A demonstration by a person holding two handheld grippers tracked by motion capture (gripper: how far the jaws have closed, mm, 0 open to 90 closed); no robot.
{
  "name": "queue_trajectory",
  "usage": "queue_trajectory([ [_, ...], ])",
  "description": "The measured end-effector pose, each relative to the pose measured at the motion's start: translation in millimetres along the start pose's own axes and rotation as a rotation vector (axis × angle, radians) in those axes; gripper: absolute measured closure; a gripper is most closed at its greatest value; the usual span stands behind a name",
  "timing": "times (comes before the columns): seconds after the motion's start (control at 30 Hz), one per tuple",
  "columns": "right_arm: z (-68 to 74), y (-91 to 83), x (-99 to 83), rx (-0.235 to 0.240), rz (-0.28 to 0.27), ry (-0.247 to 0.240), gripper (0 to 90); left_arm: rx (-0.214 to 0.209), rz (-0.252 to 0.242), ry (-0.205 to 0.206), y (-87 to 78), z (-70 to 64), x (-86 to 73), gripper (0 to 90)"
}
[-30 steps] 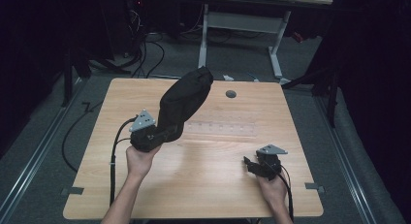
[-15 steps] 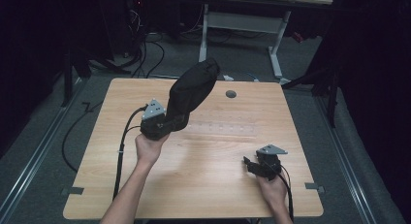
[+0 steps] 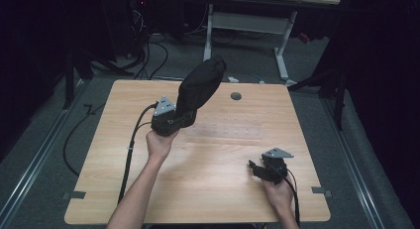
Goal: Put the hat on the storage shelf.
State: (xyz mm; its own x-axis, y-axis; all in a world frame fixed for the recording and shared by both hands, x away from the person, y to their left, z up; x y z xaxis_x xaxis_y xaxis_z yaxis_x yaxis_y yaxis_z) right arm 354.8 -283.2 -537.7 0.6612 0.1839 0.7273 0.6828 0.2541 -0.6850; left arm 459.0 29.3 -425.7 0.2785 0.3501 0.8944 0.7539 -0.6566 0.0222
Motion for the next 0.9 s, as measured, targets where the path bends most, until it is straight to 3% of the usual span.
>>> queue_trajectory([
  [0.63,-0.1,0.0,-0.1,-0.002,-0.001,-0.003,39.5,0.052,0.002,0.028,19.4,10.8,-20.4,86.2],
  [0.9,-0.1,0.0,-0.1,-0.002,-0.001,-0.003,39.4,0.067,-0.015,0.010,20.0,14.5,-26.2,86.1],
])
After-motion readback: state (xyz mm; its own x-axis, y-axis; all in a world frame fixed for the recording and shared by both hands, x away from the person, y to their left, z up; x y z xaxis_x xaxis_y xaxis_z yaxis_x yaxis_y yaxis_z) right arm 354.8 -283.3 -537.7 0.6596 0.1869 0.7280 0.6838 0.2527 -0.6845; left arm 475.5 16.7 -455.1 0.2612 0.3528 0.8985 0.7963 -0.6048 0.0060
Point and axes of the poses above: each handheld gripper's, and its own axes: y roughly forward along the jaws, x roughly out of its top, z roughly to its left, the point moved 1 cm from there along y, roughly forward along the jaws, and after that the axes turned 5 degrees about y, right-handed, at the moved point
